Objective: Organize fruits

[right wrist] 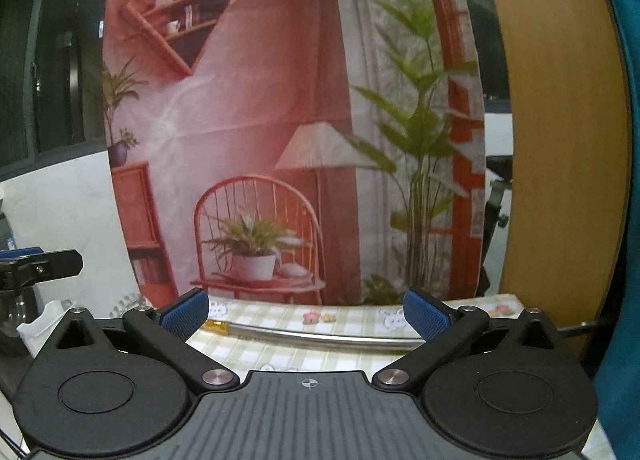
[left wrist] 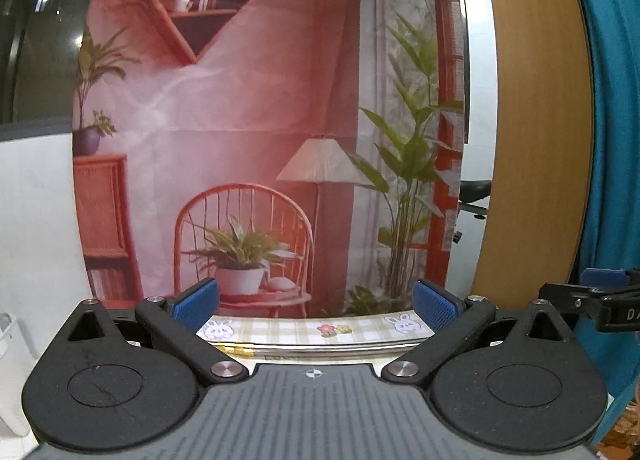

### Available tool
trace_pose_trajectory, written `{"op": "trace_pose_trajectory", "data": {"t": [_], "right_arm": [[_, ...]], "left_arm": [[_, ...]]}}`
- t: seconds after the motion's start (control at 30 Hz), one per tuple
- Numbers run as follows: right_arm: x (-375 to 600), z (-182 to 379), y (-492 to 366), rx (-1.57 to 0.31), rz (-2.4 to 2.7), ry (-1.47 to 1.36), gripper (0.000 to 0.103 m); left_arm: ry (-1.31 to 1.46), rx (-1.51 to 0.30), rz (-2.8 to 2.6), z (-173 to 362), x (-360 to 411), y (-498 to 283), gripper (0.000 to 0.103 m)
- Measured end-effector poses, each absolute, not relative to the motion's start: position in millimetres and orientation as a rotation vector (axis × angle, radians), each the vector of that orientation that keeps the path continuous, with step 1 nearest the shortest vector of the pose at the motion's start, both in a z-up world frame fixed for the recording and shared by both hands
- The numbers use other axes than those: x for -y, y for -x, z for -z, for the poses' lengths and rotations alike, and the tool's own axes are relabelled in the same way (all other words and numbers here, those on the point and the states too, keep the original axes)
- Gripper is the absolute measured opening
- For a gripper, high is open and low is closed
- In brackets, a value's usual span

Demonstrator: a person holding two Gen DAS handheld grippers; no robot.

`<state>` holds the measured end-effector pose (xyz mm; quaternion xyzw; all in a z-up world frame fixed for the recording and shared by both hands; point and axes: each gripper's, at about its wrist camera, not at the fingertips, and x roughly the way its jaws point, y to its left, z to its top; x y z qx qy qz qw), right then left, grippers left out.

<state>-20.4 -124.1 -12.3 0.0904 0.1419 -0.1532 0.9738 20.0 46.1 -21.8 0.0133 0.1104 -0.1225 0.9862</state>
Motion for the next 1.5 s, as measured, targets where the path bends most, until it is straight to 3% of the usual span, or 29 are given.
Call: {"op": "trace_pose_trajectory", "data": {"t": [1.5], "right_arm": [[122,0,39,-0.244,0.336,-0.166,0.103]], "left_arm": [[-0.058,-0.202,0.245,16,-45,-15,0.103]]}}
